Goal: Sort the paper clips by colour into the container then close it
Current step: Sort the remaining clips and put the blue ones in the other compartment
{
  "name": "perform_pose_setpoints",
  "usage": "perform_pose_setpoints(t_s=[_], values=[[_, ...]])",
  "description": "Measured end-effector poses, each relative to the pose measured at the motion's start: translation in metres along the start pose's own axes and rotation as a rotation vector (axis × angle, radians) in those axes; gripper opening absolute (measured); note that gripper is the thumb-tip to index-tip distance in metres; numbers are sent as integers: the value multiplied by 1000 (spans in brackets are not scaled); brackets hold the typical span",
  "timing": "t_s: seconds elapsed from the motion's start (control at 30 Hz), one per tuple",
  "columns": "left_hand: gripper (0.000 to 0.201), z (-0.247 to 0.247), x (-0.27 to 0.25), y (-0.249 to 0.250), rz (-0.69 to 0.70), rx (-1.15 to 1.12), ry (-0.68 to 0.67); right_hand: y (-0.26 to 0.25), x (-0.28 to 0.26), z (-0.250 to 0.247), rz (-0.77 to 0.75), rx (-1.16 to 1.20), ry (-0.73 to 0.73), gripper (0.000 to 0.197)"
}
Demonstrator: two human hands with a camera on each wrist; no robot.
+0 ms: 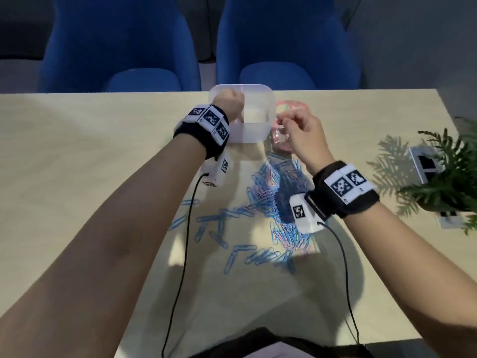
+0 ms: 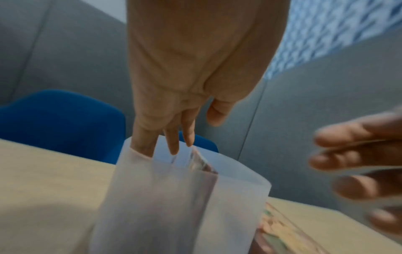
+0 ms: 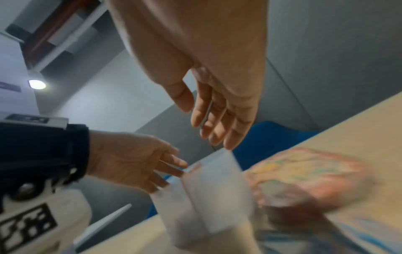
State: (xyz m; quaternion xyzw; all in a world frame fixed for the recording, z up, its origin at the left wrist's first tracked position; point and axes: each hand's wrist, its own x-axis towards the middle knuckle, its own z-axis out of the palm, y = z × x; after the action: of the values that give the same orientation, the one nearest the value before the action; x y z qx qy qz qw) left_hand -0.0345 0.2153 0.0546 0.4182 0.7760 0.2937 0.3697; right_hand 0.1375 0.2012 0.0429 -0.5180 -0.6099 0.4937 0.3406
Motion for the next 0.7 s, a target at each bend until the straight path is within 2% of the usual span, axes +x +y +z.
perform_pose_setpoints(t_s=[0.07, 0.1, 0.17, 0.2, 0.27, 0.33, 0.4, 0.43, 0.53, 0.63, 0.7], values=[[35, 2, -9, -2, 101, 147, 10, 22, -15, -18, 13, -110, 15, 17], [32, 5, -14, -6, 178, 188, 62, 33, -23, -27, 17, -193, 14, 17], [29, 16, -36, -16, 393, 293, 173, 55, -42, -39, 28, -371, -36, 20], [29, 26, -51, -24, 495, 372, 156, 65, -50, -42, 37, -462, -84, 23], [31, 50, -80, -44, 619, 560, -52, 83, -66, -39, 14, -680, -194, 33], [34, 72, -99, -70, 687, 709, -292, 91, -79, -31, -20, -827, -257, 39], [40, 81, -110, -94, 705, 797, -439, 91, -93, -20, -74, -893, -272, 41], [42, 83, -113, -107, 714, 829, -459, 90, -100, -14, -100, -917, -272, 41], [41, 77, -129, -126, 745, 926, -322, 90, -120, 0, -118, -908, -327, 40], [33, 67, -142, -129, 767, 904, -186, 86, -121, 2, -149, -792, -391, 34], [34, 64, -139, -121, 736, 878, -144, 83, -103, -4, -145, -733, -297, 34]])
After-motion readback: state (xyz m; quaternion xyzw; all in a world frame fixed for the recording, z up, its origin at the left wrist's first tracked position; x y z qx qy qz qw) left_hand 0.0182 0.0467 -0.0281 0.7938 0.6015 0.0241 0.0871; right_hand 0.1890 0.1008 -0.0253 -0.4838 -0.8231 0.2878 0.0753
